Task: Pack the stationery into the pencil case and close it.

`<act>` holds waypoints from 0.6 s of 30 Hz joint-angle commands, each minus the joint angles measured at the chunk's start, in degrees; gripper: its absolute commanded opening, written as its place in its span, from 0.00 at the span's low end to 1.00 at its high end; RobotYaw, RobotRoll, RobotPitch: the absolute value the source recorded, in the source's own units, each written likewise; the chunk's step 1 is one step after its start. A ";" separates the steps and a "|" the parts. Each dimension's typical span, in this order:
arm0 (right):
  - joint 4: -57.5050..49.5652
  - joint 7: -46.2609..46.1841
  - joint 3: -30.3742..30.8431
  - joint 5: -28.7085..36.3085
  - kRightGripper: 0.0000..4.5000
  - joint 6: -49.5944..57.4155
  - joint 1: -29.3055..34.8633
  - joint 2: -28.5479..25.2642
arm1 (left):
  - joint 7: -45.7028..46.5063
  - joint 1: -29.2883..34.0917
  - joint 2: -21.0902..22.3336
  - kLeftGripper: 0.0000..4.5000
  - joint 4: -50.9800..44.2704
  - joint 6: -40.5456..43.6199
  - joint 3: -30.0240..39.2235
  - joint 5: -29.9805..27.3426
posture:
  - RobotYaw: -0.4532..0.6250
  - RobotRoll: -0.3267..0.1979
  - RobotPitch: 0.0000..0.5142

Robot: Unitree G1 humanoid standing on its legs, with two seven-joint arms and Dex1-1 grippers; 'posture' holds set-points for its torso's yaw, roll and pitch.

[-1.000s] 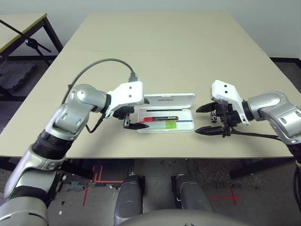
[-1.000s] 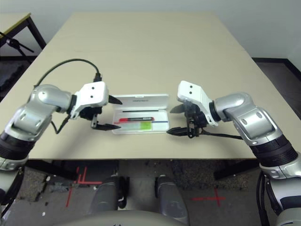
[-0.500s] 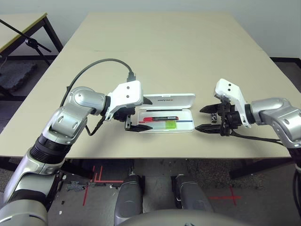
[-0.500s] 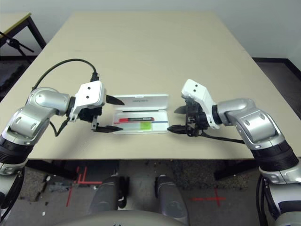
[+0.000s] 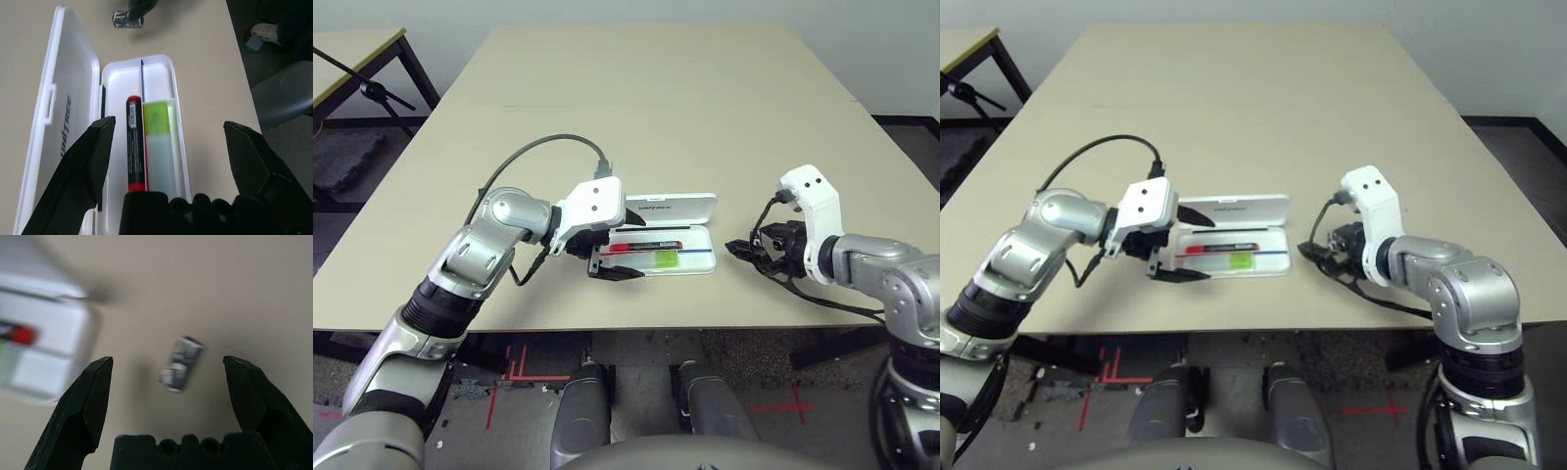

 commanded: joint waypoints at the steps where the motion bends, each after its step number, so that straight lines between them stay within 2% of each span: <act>1: 1.13 -4.86 -1.67 -2.36 1.00 0.98 -0.71 2.92 | -0.18 -0.72 -0.14 0.99 0.74 -0.56 -1.06 0.71 | 0.27 0.62 0.23; 6: 2.06 -6.65 -1.23 -2.56 1.00 0.63 -1.73 5.17 | -0.15 -0.37 0.08 0.99 0.28 -0.37 -1.03 0.85 | 0.28 0.62 0.24; 18: 6.45 -5.83 1.65 -1.71 1.00 2.16 -3.62 4.50 | 0.55 -0.10 0.27 0.99 -1.26 1.03 -1.05 1.38 | 0.31 0.62 0.23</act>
